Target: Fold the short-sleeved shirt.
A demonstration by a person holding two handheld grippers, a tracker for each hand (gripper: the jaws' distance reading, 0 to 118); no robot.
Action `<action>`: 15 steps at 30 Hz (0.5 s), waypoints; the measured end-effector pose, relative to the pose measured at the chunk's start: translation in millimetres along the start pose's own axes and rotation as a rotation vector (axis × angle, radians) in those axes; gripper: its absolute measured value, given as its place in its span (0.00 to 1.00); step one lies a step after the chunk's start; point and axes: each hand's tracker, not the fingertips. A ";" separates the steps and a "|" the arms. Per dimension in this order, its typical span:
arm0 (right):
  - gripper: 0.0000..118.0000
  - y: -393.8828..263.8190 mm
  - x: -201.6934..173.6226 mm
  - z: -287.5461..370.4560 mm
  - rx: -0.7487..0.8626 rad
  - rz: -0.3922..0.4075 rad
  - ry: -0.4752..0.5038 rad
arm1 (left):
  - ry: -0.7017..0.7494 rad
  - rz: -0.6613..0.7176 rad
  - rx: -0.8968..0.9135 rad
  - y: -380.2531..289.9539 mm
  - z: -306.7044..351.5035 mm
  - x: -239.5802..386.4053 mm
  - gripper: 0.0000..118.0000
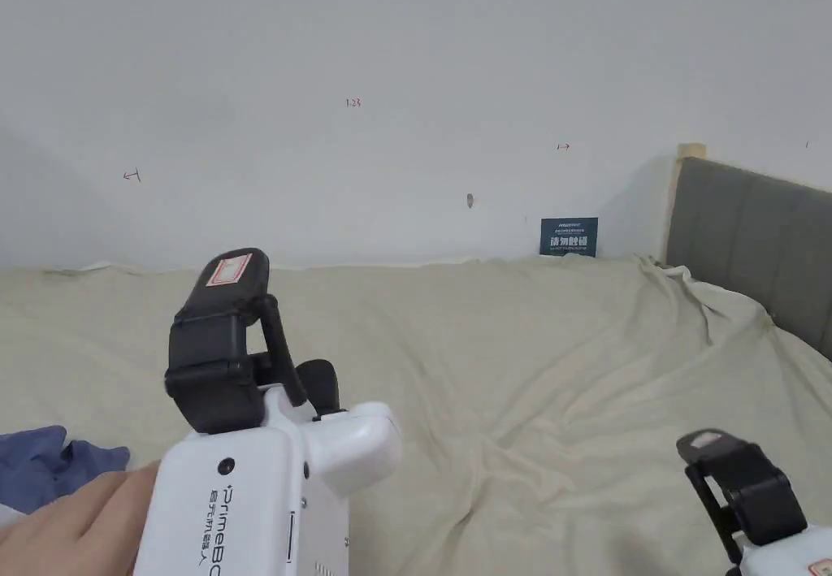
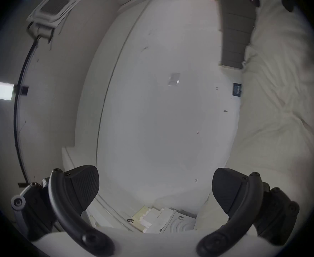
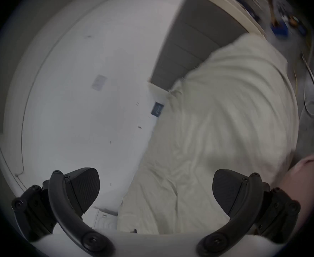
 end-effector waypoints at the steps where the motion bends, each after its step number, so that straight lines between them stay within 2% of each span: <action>1: 1.00 1.7 2.3 -0.5 -0.002 0.036 -0.024 | -0.018 0.082 -0.022 0.7 -0.1 -4.2 1.00; 5: 1.00 4.7 -2.5 12.0 0.106 0.100 0.007 | -0.020 0.298 -0.111 -1.3 -1.1 -25.9 1.00; 6: 1.00 6.9 -10.9 14.8 0.134 0.158 0.030 | -0.032 0.387 -0.150 -3.8 -2.3 -31.8 1.00; 8: 1.00 5.7 -36.8 21.9 0.172 0.362 0.099 | -0.083 0.638 -0.251 -15.4 -7.3 -45.9 1.00; 9: 1.00 2.9 -51.2 26.9 0.211 0.501 0.132 | -0.115 0.789 -0.313 -25.1 -9.8 -52.9 1.00; 12: 1.00 -26.1 -87.4 39.6 0.418 0.999 0.195 | -0.211 1.269 -0.478 -68.0 -16.1 -52.8 1.00; 13: 1.00 -39.0 -92.0 42.9 0.497 1.138 0.219 | -0.206 1.408 -0.490 -83.3 -14.8 -46.6 1.00; 15: 1.00 -58.0 -92.5 44.7 0.552 1.282 0.254 | -0.147 1.456 -0.483 -92.1 -10.5 -39.6 1.00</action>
